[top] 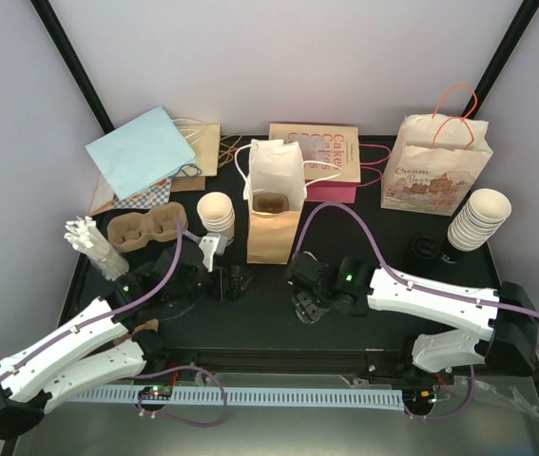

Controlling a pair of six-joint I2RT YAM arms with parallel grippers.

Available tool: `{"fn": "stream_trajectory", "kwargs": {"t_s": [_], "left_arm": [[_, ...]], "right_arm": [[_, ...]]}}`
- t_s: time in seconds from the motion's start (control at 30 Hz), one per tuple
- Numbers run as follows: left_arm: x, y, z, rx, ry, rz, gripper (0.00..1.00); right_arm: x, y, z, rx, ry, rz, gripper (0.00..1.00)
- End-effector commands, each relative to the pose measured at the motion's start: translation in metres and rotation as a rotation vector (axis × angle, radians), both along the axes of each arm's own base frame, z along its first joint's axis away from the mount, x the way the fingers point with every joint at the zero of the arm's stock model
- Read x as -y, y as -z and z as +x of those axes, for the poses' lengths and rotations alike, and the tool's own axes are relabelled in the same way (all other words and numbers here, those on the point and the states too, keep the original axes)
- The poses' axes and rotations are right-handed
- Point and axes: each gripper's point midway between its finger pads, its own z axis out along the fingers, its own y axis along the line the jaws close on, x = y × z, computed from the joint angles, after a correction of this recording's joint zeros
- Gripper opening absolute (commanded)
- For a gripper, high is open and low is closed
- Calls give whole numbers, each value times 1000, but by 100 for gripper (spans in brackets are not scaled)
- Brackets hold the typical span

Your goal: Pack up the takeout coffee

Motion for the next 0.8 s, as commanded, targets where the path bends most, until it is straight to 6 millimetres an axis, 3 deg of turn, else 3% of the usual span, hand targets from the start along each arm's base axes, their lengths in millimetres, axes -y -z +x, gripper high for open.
{"fn": "stream_trajectory", "kwargs": {"t_s": [0.0,0.07,0.17,0.37,0.63,0.77], "left_arm": [[1,3,6,14,-6,13,99],[1,6,7,6,-12,17,99],[-2,6,12,2,-31,21,99],[-14,-32,35,82,-91,15,99],[-16,-93,92,178,-170,18,99],[-17,-108,129,208,-230,68,99]], "right_arm": [[17,39,-28,-119,-29,-128,71],[18,37,-26,-107,-22,-131,71],[13,16,-18,-54,-14,-89,71],[5,-38,0,67,3,-11,70],[4,-95,6,145,-6,98,69],[7,-115,6,176,-10,149,69]]}}
